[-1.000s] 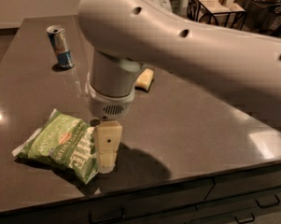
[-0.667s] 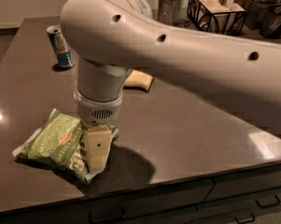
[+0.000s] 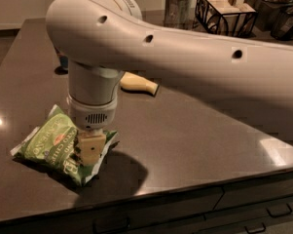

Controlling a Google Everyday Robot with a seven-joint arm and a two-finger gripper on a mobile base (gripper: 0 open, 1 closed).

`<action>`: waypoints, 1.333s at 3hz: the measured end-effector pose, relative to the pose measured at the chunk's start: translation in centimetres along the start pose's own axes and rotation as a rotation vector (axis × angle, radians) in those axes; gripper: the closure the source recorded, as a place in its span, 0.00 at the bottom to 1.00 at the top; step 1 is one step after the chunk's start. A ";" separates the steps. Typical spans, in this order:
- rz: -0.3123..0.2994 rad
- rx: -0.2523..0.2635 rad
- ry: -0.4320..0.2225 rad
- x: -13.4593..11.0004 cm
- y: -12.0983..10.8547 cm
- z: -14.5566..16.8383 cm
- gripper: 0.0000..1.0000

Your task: Move green jalapeno chip bag near redbull can

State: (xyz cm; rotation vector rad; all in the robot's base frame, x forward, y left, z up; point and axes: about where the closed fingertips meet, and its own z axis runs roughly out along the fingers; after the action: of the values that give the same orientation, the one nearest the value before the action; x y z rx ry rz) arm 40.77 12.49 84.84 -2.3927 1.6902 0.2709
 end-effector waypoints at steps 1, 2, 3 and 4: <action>0.010 0.015 0.011 -0.7 -2.2 -1.1 0.83; 0.048 0.034 -0.001 -1.0 -5.8 -2.7 1.00; 0.109 0.061 -0.032 -0.8 -10.0 -4.4 1.00; 0.176 0.078 -0.049 -0.3 -13.7 -5.4 1.00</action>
Offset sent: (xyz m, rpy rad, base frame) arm 0.1133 0.0355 0.0670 0.0605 -0.0247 -0.1349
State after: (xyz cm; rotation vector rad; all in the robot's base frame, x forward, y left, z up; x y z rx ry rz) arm 53.77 15.79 90.90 -2.1681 1.8553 0.2816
